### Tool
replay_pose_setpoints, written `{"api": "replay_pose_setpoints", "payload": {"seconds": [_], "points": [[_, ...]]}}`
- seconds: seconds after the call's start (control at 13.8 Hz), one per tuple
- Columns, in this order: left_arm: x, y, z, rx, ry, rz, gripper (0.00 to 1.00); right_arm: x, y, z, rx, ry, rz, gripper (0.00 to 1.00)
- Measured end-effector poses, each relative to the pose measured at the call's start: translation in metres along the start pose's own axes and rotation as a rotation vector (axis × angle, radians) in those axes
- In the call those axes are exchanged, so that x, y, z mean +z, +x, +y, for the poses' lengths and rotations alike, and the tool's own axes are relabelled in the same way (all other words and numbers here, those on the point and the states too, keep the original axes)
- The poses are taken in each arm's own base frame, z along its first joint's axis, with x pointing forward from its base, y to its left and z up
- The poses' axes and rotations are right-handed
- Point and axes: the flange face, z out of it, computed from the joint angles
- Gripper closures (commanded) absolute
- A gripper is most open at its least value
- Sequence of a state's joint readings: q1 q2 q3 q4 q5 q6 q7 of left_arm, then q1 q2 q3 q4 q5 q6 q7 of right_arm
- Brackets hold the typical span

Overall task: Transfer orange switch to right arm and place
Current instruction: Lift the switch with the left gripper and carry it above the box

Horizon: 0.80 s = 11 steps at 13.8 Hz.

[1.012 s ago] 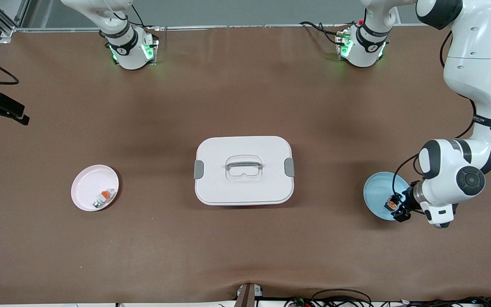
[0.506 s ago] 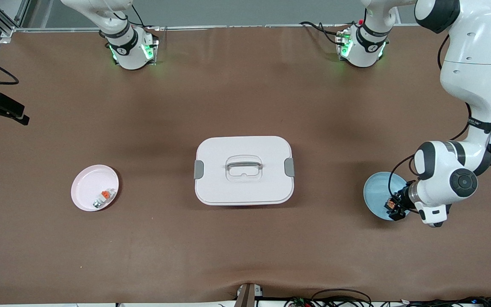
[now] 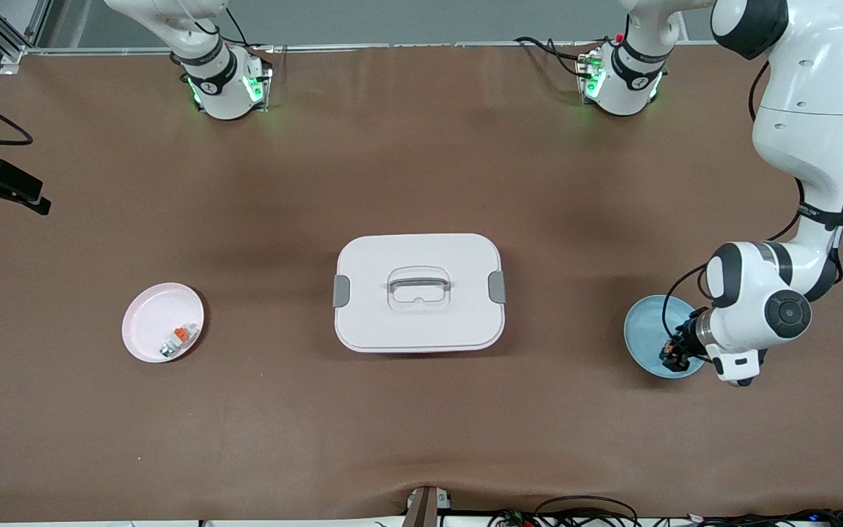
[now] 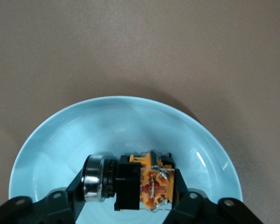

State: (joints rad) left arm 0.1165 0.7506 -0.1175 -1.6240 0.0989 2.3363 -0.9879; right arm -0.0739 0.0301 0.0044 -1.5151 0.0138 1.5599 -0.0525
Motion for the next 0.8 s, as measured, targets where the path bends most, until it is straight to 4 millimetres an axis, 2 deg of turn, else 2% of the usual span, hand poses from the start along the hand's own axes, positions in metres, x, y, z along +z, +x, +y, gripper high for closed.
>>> {"api": "replay_pose_setpoints", "payload": {"seconds": [0.14, 0.22, 0.36, 0.58, 0.8], "points": [[-0.012, 0.000, -0.001, -0.001, 0.014, -0.006, 1.00, 0.000, 0.000, 0.000, 0.000, 0.000, 0.001, 0.00], [-0.026, -0.001, -0.002, -0.001, 0.035, -0.016, 1.00, 0.000, 0.000, 0.000, 0.000, 0.000, 0.001, 0.00], [-0.073, -0.011, 0.001, 0.014, 0.060, -0.034, 1.00, 0.000, 0.000, 0.000, 0.000, 0.000, 0.001, 0.00], [-0.147, -0.052, 0.016, 0.016, 0.040, -0.061, 1.00, 0.000, 0.000, 0.000, 0.000, 0.000, 0.001, 0.00], [-0.193, -0.108, 0.040, -0.040, -0.026, -0.143, 1.00, 0.000, 0.000, 0.000, 0.000, 0.000, 0.002, 0.00]]}}
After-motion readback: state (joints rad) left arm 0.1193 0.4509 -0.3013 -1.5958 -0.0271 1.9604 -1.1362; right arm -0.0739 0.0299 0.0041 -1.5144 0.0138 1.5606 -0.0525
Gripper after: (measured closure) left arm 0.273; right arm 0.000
